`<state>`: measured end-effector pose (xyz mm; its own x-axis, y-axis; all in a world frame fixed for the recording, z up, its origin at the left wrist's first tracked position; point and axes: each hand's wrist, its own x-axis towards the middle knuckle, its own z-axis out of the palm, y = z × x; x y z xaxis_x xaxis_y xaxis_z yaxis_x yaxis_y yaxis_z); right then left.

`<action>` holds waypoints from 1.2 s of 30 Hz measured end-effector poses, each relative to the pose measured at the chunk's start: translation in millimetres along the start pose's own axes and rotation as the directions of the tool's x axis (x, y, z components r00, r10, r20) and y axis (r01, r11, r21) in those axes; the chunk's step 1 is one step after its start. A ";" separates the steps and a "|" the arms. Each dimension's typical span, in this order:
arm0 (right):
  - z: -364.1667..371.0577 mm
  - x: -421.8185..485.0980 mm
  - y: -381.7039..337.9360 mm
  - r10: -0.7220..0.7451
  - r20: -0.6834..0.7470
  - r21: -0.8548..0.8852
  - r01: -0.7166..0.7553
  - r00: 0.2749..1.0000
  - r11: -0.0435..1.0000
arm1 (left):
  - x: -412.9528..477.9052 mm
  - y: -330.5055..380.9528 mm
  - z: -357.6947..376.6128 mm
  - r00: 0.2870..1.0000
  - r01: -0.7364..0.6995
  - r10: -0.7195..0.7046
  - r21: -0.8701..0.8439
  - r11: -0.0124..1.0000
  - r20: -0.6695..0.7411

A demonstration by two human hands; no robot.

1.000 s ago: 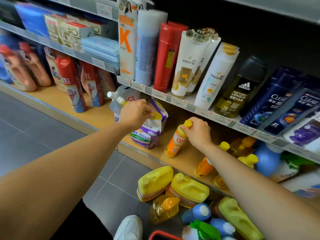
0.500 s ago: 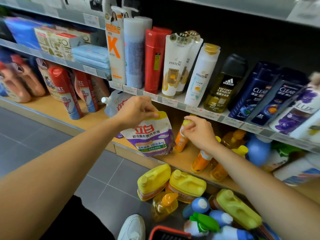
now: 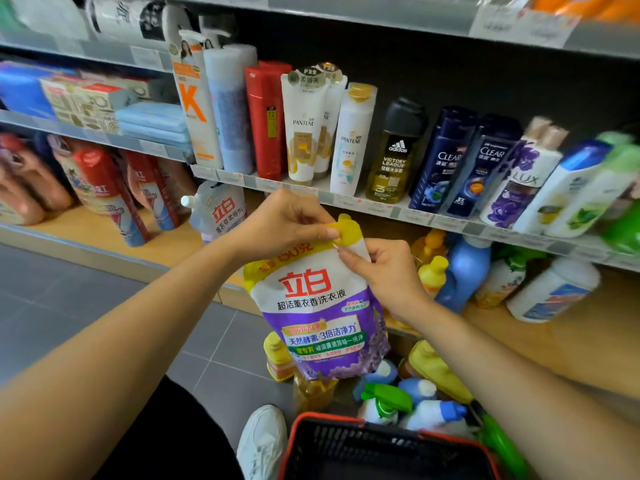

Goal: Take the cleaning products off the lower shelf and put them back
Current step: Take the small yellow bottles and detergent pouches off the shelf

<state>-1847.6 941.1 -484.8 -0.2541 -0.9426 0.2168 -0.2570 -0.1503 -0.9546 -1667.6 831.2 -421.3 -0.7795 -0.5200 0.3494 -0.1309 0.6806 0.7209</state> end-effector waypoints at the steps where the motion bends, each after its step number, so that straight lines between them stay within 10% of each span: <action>1: -5.0 -5.2 -1.2 -0.005 -0.020 -0.002 0.005 1.000 1.000 | -1.3 3.0 2.4 0.999 0.024 -0.024 -0.008 1.000 0.032; 8: -56.5 -33.1 -10.5 0.045 -0.155 0.001 -0.046 0.987 0.999 | -27.8 -3.4 12.0 0.948 0.168 -0.155 -0.022 0.986 0.278; 21: -135.7 -83.4 -8.8 0.144 -0.258 0.299 -0.063 0.955 0.952 | -28.2 34.8 78.6 0.979 0.138 -0.190 -0.449 0.883 -0.074; 29: -161.7 -107.7 -8.5 -0.076 -0.070 -0.368 0.045 0.995 0.929 | -23.1 80.7 111.6 0.992 0.073 -0.105 -0.380 0.922 -0.066; 36: -117.7 -117.2 -19.6 -0.072 0.055 -0.437 0.089 0.996 0.895 | -23.8 86.3 123.3 0.998 0.056 -0.056 -0.284 0.957 0.009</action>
<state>-1922.5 1089.5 -467.4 -0.1832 -0.9444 0.2732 -0.6601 -0.0877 -0.7461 -1735.9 966.0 -441.2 -0.7761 -0.5529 0.3032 0.0048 0.4756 0.8796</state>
